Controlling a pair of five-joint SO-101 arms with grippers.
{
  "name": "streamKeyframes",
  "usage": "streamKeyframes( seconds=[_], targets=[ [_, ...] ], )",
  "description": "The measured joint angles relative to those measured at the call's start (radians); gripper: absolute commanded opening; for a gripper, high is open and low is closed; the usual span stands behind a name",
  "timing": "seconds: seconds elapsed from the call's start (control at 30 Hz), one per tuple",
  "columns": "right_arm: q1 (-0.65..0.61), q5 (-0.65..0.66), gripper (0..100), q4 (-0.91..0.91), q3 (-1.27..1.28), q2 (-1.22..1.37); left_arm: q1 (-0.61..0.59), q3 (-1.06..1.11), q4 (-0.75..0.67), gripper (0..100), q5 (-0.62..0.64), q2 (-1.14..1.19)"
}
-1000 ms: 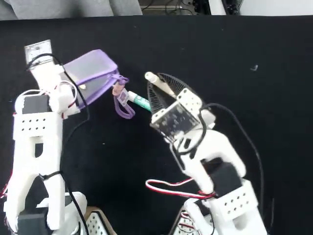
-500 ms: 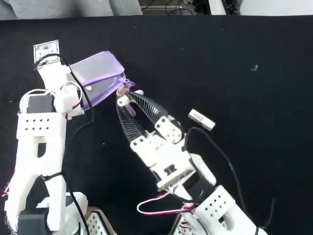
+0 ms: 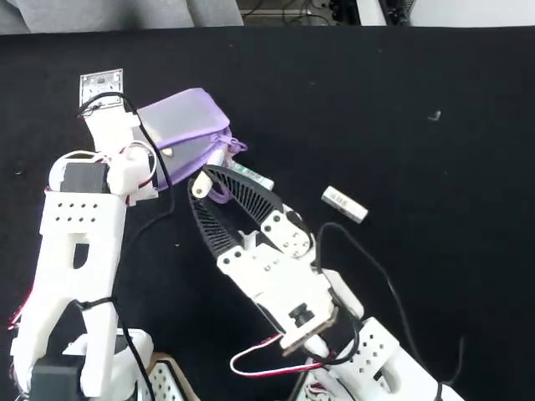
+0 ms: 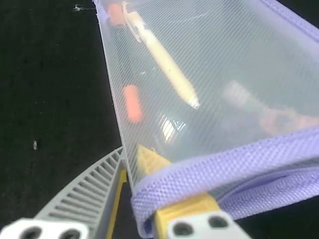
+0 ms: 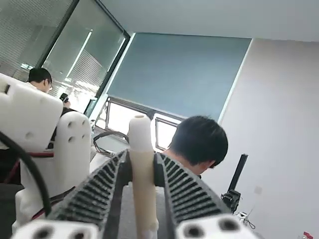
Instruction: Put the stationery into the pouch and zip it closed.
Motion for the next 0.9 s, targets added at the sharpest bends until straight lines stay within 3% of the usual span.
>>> streamKeyframes(
  seconds=[0.3, 0.43, 0.9],
  targets=[
    [-0.038, 0.000, 1.1, -0.094, 0.006, 0.006, 0.000, 0.000, 0.000, 3, 0.000, 0.000],
    [-0.040, 0.000, 1.1, -0.150, -0.003, 0.137, 0.000, 0.000, 0.000, 3, 0.000, 0.000],
    [-0.014, -0.002, 1.1, -0.773, -0.092, 0.882, 0.000, 0.000, 0.000, 3, 0.000, 0.000]
  ],
)
